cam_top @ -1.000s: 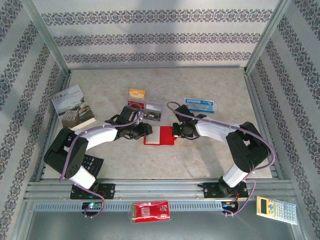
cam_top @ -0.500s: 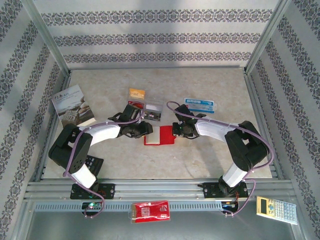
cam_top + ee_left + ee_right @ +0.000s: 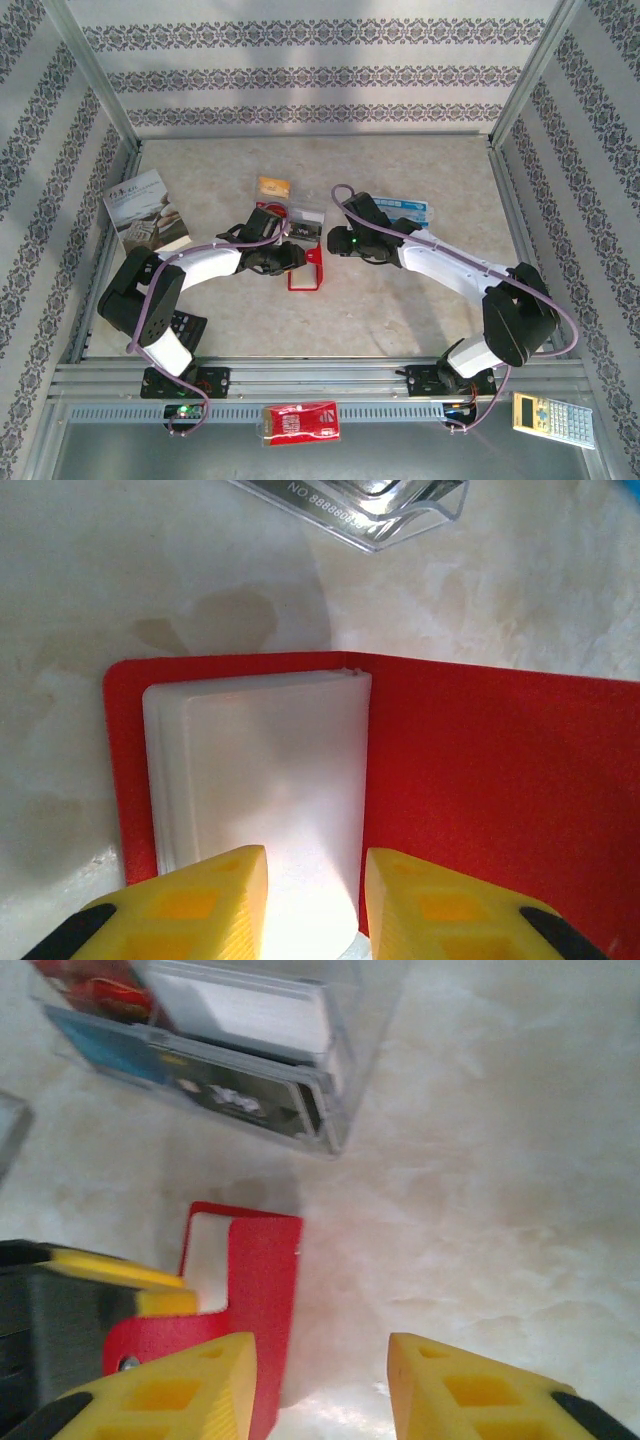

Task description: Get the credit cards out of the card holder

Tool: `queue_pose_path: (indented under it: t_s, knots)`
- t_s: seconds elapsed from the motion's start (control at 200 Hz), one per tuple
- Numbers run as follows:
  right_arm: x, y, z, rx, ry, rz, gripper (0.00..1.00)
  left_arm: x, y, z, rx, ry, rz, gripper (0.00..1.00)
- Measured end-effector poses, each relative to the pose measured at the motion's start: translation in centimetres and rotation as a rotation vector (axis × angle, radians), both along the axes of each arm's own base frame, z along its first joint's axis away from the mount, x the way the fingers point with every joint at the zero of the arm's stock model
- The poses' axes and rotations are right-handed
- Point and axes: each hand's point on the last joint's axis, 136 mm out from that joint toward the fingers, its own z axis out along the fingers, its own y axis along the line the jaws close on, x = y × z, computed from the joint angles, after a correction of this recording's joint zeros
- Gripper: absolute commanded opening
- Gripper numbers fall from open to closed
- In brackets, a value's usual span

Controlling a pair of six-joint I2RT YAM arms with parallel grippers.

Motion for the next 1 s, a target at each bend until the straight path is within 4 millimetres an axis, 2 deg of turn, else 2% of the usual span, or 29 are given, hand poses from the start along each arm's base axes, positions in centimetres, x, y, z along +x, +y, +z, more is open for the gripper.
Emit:
queue_pose_path:
  t_s: [0.16, 0.38, 0.49, 0.59, 0.7, 0.834, 0.999]
  knots:
    - [-0.4, 1.6, 0.6, 0.028, 0.004, 0.029, 0.35, -0.1, -0.1, 0.0, -0.004, 0.003, -0.003, 0.3]
    - [-0.5, 1.8, 0.1, 0.038, 0.031, 0.017, 0.3, -0.4, -1.0, 0.5, -0.056, 0.013, -0.037, 0.23]
    - [-0.2, 1.3, 0.1, 0.044, 0.036, -0.006, 0.28, -0.7, -1.9, 1.2, -0.092, 0.012, -0.065, 0.19]
    - [0.0, 0.0, 0.0, 0.049, 0.04, -0.047, 0.27, -0.9, -3.2, 2.0, -0.13, -0.003, -0.096, 0.14]
    - [-0.1, -1.2, 0.2, 0.06, 0.037, -0.083, 0.26, -0.4, -4.7, 2.6, -0.161, -0.022, -0.122, 0.07]
    - [-0.3, -1.8, 0.3, 0.068, 0.036, -0.1, 0.24, 0.5, -5.9, 1.7, -0.158, -0.014, -0.13, 0.0]
    - [-0.6, -1.9, -0.4, 0.074, 0.048, -0.109, 0.23, 1.0, -6.9, -0.6, -0.121, 0.021, -0.134, 0.0]
